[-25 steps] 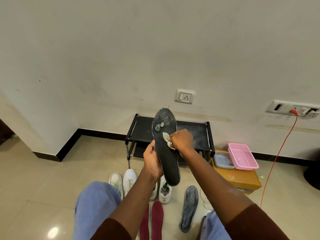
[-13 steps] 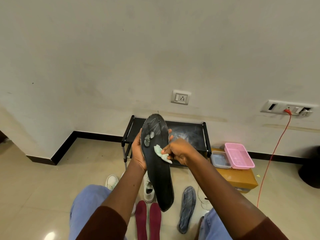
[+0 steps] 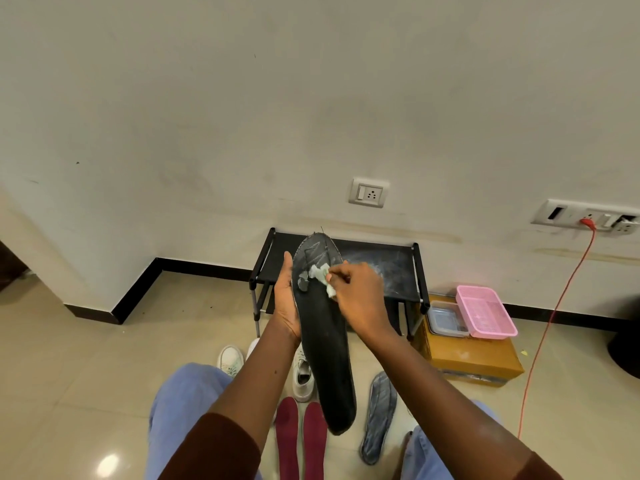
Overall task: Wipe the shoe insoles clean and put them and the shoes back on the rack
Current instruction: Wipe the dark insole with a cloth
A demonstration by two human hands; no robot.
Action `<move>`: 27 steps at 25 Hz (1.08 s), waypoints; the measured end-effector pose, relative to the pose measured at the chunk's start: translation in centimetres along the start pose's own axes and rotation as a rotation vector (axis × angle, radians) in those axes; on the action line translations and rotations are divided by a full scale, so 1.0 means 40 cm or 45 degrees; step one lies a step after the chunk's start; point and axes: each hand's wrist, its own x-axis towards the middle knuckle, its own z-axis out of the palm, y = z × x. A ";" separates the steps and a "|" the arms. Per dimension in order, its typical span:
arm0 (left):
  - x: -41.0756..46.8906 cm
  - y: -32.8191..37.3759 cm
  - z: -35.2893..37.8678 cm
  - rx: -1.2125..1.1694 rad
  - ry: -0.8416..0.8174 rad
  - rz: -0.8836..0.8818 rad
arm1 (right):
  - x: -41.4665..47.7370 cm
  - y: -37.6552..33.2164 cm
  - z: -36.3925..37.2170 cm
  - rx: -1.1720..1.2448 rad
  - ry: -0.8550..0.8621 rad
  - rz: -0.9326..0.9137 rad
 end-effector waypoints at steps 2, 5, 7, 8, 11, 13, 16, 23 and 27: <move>-0.005 -0.014 0.011 -0.029 -0.004 -0.015 | 0.023 -0.014 0.003 -0.080 0.094 -0.156; -0.007 -0.032 0.026 -0.013 0.028 -0.044 | 0.063 -0.011 0.021 -0.271 0.125 -0.271; -0.010 -0.031 0.028 0.016 0.082 -0.019 | 0.063 0.000 0.037 -0.335 0.028 -0.306; -0.013 -0.028 0.027 0.029 0.100 -0.008 | 0.054 0.004 0.043 -0.354 -0.030 -0.339; -0.007 -0.022 -0.001 0.177 0.235 0.013 | 0.018 0.020 0.053 -0.361 -0.189 -0.429; -0.007 -0.022 -0.010 0.213 0.294 0.019 | 0.001 0.029 0.052 -0.334 -0.269 -0.431; -0.019 -0.028 -0.001 0.186 0.244 0.007 | 0.001 0.036 0.049 -0.339 -0.236 -0.435; -0.041 -0.024 0.058 0.165 0.182 -0.023 | 0.074 0.021 0.061 -0.462 -0.030 -0.405; -0.042 -0.033 0.052 0.291 0.173 -0.124 | 0.117 0.041 0.050 -0.555 0.116 -0.329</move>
